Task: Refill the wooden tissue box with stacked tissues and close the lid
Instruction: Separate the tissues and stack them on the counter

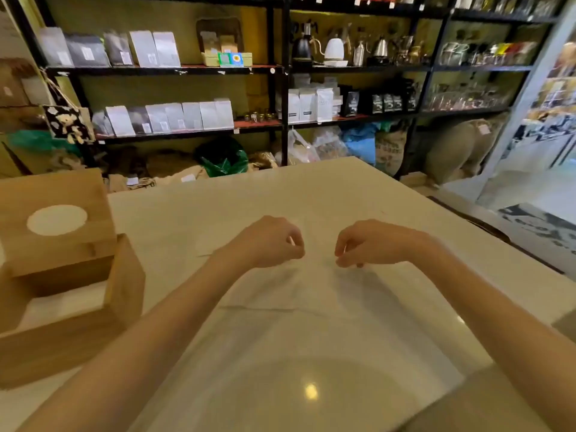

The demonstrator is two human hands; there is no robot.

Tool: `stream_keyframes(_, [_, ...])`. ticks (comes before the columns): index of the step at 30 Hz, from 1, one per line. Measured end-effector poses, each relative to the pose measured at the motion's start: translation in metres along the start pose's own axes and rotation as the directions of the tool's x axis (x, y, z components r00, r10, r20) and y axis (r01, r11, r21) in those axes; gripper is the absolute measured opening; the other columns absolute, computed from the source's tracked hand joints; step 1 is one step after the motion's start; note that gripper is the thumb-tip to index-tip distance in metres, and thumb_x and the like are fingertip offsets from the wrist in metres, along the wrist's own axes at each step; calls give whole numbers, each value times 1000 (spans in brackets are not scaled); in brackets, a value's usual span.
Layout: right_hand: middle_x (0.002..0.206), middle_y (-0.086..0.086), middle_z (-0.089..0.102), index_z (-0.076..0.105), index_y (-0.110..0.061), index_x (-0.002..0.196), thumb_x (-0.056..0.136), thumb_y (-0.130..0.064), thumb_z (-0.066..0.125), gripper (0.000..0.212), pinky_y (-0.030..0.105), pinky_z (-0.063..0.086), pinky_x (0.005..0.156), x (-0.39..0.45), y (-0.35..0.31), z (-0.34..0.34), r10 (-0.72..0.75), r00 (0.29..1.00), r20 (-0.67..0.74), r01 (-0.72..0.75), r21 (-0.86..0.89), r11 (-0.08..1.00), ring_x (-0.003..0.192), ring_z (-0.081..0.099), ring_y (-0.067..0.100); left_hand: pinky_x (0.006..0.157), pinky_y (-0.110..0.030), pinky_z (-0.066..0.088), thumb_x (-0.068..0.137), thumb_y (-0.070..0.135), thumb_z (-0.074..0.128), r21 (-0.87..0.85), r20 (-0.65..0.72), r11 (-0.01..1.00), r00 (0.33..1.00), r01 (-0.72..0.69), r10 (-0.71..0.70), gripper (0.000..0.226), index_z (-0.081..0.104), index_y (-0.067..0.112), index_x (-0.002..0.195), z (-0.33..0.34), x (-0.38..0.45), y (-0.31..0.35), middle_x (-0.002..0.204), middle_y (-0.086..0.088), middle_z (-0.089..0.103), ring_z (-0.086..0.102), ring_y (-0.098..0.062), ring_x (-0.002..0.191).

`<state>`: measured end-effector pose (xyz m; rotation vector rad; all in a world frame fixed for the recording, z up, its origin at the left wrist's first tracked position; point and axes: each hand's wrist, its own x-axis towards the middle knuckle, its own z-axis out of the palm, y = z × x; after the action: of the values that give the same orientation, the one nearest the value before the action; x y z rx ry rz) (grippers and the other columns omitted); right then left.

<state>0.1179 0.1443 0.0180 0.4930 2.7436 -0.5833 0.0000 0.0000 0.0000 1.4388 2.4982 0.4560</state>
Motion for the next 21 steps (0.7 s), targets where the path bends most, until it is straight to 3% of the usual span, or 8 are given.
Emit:
stream_keyframes(4, [96,-3,51,60,-16,109,85,-30,58,28,25,40,76,-3,10,18,-9,996,-90,6,-39,999,87,49,14,82,-28,45,87,27,54,26,9,996,996,-87,87,27,62,21,112,19,-1,1,110,0,62,53,-13,93])
stream_keyframes(9, [88,-3,53,61,-15,107,82,-23,61,26,27,41,72,-1,21,31,-20,990,-136,16,-29,999,82,48,15,86,-33,44,85,18,49,128,-7,987,995,-99,100,32,61,20,115,35,6,3,115,-1,58,49,-18,107])
stream_keyframes(14, [72,-12,45,62,-12,101,82,-17,59,20,20,37,59,2,22,35,-4,987,-159,11,43,999,74,46,13,77,-30,44,85,21,53,123,21,988,995,-99,97,25,62,19,108,35,11,1,103,0,61,45,-12,87])
stream_keyframes(21, [74,-6,52,58,-15,80,79,-19,58,4,34,44,70,6,18,31,2,970,-243,29,123,992,76,51,19,79,-33,47,82,17,55,24,8,996,996,-87,86,6,60,16,86,31,13,3,91,1,57,53,-19,89])
